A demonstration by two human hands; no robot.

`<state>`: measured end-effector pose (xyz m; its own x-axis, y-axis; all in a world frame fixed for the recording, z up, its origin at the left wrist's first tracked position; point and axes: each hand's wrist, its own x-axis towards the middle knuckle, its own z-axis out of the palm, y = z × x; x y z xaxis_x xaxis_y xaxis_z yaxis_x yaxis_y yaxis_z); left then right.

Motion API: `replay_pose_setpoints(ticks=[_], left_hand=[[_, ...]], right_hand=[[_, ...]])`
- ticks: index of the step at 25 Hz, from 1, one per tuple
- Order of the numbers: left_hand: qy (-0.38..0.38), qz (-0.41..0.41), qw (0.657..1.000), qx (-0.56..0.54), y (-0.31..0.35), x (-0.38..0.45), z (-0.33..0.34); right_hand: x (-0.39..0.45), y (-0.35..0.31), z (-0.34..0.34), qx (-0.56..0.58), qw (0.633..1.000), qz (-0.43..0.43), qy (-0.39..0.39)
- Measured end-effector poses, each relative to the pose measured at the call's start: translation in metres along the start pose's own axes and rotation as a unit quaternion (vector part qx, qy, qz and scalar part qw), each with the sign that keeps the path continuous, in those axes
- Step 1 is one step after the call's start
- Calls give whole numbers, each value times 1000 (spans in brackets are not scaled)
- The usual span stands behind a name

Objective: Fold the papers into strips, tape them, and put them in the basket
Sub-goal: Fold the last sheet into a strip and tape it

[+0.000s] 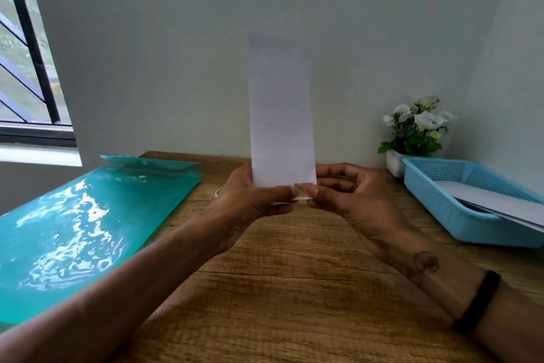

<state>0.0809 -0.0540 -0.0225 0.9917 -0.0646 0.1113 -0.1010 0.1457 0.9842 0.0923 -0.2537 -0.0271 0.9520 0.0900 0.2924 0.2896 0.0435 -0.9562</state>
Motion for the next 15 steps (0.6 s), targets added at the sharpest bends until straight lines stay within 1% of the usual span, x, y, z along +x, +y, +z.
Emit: replay_pose_setpoints(ticks=[5, 7, 8, 10, 12, 15], left_hand=[[96, 40, 994, -42, 11, 8, -12], [115, 44, 992, -38, 14, 7, -14], [123, 46, 991, -29, 15, 7, -14], [128, 60, 990, 5, 19, 5, -16], [124, 77, 988, 44, 23, 2, -16], [117, 104, 982, 108, 23, -3, -13]], right_hand=[[-2, -1, 2, -38, 999, 12, -17], [-3, -1, 4, -52, 999, 9, 3], [-4, -3, 4, -75, 997, -7, 19], [-4, -10, 0, -166, 981, -90, 54], [-2, -29, -2, -246, 946, -190, 89], [21, -75, 3, -276, 903, -304, 124]])
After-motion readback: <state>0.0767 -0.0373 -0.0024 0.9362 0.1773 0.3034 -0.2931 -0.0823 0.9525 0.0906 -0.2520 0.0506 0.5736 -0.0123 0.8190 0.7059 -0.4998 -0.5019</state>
